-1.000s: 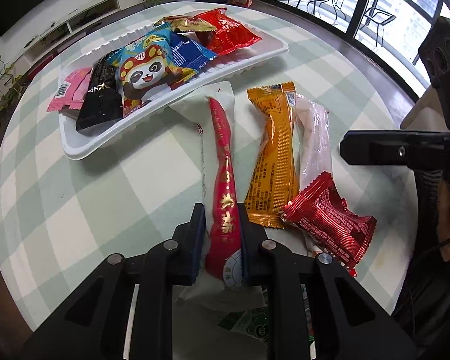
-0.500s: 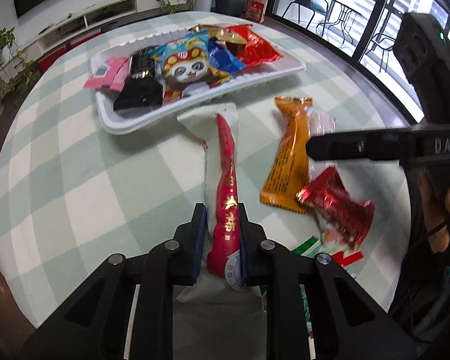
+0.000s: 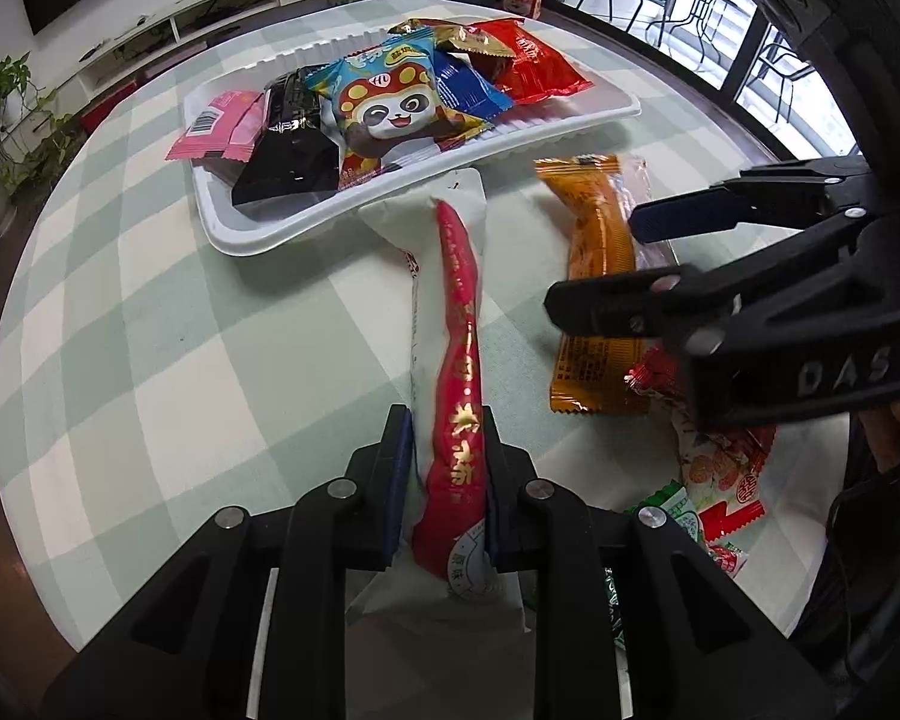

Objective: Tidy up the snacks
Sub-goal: 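Grasp the white-red long packet with the left tool while the right tool grasps the orange bar, then carry the white-red packet and orange bar into the tray and release both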

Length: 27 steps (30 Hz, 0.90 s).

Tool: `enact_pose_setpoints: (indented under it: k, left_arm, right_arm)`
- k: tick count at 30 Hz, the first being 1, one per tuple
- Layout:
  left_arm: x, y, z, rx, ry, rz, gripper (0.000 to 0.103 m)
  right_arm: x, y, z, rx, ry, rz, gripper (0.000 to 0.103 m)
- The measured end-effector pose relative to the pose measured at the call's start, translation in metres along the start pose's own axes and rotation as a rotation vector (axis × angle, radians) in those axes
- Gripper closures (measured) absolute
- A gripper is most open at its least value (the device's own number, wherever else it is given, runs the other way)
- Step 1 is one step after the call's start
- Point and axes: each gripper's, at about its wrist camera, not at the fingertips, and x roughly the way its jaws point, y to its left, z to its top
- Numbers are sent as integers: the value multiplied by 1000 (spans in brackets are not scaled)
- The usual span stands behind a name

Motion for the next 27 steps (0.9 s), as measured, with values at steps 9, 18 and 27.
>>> enact_pose_setpoints:
  k: [9, 18, 27]
  left_arm:
    - [-4, 5, -8, -24, -3, 9, 84]
    - [-5, 3, -10, -21, -27, 17, 85]
    - [-15, 11, -24, -82, -93, 8, 87]
  right_arm:
    - [12, 18, -12, -192, 5, -46, 59]
    - [6, 3, -14, -139, 15, -12, 68]
    - [1, 12, -21, -160, -45, -10, 83]
